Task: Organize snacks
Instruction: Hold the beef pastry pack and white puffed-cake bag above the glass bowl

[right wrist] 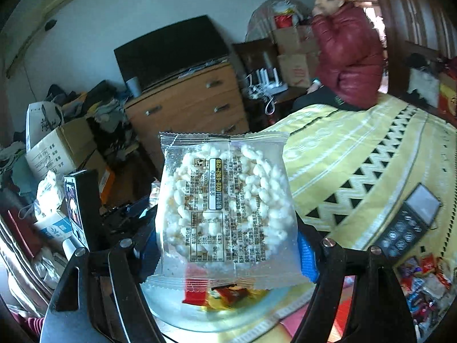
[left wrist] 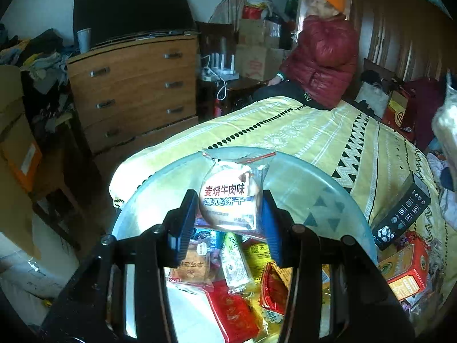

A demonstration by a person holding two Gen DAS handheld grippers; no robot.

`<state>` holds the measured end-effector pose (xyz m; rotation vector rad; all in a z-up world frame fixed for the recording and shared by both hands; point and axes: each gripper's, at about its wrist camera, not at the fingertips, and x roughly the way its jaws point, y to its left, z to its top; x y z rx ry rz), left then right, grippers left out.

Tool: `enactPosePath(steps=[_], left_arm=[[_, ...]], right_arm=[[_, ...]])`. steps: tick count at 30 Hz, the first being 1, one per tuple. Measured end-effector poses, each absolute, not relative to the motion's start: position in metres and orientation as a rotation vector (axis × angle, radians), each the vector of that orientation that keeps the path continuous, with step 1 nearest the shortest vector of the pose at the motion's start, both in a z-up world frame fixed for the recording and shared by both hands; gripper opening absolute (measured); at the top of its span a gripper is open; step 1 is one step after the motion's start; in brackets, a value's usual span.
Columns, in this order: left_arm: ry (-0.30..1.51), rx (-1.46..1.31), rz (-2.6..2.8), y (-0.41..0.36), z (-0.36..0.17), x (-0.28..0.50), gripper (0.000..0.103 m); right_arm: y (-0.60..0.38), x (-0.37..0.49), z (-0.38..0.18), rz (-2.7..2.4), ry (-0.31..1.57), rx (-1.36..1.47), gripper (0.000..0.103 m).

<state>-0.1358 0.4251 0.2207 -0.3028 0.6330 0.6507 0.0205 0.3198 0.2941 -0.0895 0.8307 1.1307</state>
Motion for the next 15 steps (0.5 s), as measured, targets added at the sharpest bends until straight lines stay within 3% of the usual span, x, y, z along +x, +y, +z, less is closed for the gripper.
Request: enactPosePath(steps=[15], left_arm=[[0.635, -0.329, 0.626, 0.439, 0.219, -0.136, 0.045]], right_arm=[[0.342, 0.019, 0.279, 1.139, 0.864, -0.114, 0.080]])
